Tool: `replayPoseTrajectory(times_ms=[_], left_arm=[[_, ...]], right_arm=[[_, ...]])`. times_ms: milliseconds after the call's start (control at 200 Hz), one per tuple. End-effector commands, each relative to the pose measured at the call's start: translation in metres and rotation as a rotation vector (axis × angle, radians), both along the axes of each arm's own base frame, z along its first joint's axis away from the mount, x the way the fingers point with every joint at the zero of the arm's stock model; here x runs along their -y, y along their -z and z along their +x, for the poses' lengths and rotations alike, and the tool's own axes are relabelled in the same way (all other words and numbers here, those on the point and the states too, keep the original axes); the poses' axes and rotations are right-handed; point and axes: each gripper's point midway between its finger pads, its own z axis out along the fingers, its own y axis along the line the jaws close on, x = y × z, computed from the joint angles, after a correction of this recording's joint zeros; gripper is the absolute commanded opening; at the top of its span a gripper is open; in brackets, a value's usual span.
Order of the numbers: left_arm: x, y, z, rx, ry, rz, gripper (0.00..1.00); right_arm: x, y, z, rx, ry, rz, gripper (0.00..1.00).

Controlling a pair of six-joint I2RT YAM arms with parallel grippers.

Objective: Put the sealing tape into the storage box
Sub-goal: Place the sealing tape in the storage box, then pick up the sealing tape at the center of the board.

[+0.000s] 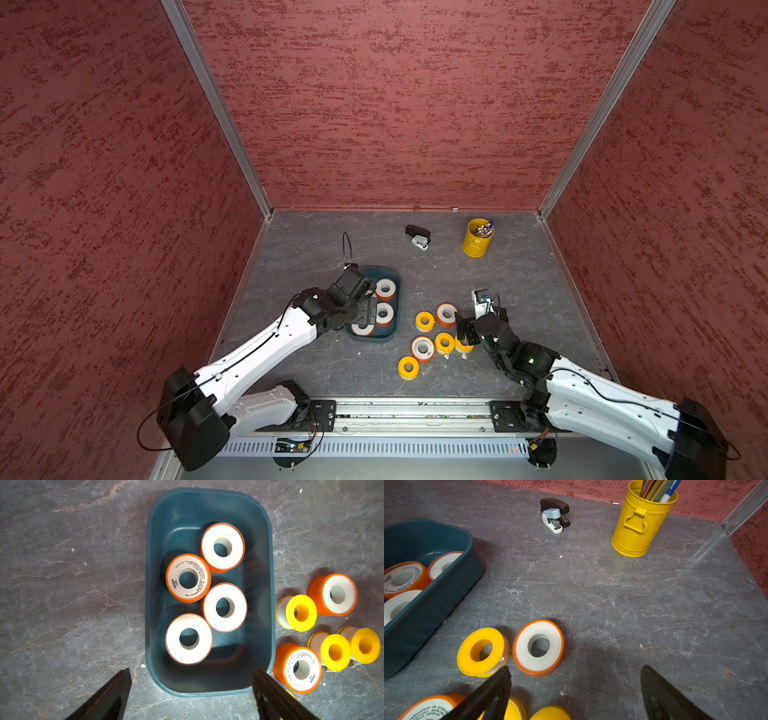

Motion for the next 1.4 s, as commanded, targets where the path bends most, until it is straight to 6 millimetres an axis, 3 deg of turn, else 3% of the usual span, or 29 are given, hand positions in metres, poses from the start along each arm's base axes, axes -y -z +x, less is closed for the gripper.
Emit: replayPoseTrajectory(times_ms=[0, 175, 451, 551, 842, 982, 1398], left_arm=[[-0.011, -0.012, -0.008, 0.042, -0.017, 0.011, 0.94], [-0.021, -0.036, -0.022, 0.087, -0.004, 0.007, 0.95], [-0.055, -0.075, -0.035, 0.196, -0.021, 0.067, 0.96], [-0.056, -0.085, -0.036, 0.260, 0.013, 0.045, 0.96], [-0.059, -0.087, -0.039, 0.311, 0.018, -0.020, 1.00], [-0.062, -0.088, -0.039, 0.316, -0.002, -0.035, 1.00], [-0.072, -0.081, -0.030, 0.281, -0.064, -0.049, 1.00]], right_arm=[[-0.012, -0.013, 0.006, -0.002, -0.029, 0.010, 0.98], [-0.033, -0.018, 0.016, -0.019, -0.077, 0.007, 0.98], [-0.065, -0.021, 0.039, -0.055, -0.134, -0.038, 0.98], [-0.080, -0.018, 0.047, -0.081, -0.174, -0.047, 0.98], [-0.102, -0.001, 0.076, -0.204, -0.172, -0.038, 0.98], [-0.100, 0.016, 0.084, -0.276, -0.152, -0.068, 0.98], [-0.063, 0.058, 0.088, -0.466, -0.054, -0.011, 0.94]])
